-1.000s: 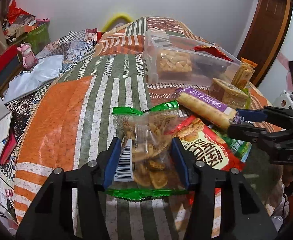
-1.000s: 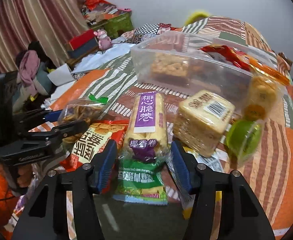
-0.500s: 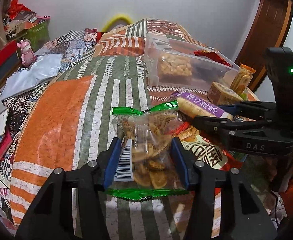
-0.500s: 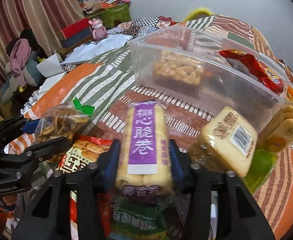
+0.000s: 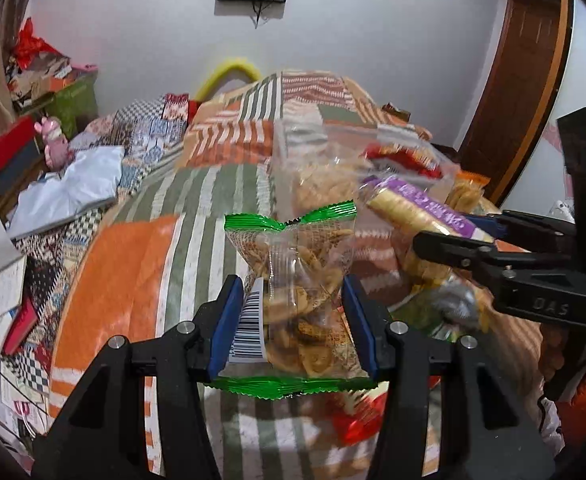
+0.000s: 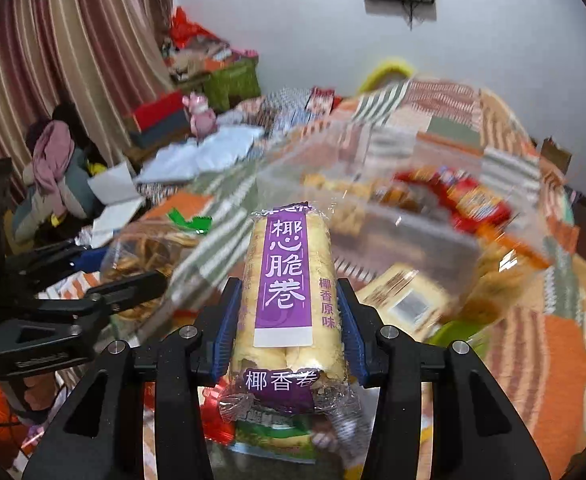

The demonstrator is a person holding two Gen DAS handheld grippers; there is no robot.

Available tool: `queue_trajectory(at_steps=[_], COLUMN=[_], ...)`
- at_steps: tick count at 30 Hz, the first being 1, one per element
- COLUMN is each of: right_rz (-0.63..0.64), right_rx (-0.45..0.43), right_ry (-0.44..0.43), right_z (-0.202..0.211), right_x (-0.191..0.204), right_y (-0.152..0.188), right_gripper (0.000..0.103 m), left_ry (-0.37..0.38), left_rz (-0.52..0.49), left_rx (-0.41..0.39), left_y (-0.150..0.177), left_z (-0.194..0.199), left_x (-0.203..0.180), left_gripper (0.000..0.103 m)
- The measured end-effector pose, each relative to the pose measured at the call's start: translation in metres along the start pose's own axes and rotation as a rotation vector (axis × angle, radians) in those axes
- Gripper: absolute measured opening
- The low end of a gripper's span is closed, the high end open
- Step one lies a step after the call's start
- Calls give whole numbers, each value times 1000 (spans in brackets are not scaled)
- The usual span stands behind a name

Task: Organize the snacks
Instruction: 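Carry the coconut roll into the box with the right tool while the left drops crackers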

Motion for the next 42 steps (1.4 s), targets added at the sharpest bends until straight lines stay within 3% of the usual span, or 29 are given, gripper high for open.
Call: queue_trajectory(at_steps=[8, 15, 31, 42], right_rz=[-29, -58, -1, 34], right_rx=[-101, -124, 31, 112], right_ry=[38, 67, 90, 87], right_z=[23, 18, -55, -69], right_x=[-25, -53, -78, -77], right_y=[-34, -57, -75, -62], right_gripper=[43, 43, 43, 43], left_ry=[41, 45, 17, -12], left_rz=[2, 6, 14, -66], left_rx=[-43, -50, 65, 104], left_y=[-48, -93, -136, -138], left_z=[-4, -30, -134, -162], left_x=[-19, -26, -23, -35], left_gripper=[51, 51, 50, 50])
Point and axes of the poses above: each gripper's, at about its wrist camera, not at the fingertips, and z roughly against the way its jaws point, x to its left, y to its underside, the point moved 6 cm from there along -z, roughly the way its jaws point, and after that the axes turned 1 degree about -z, right-handed, at the moved point
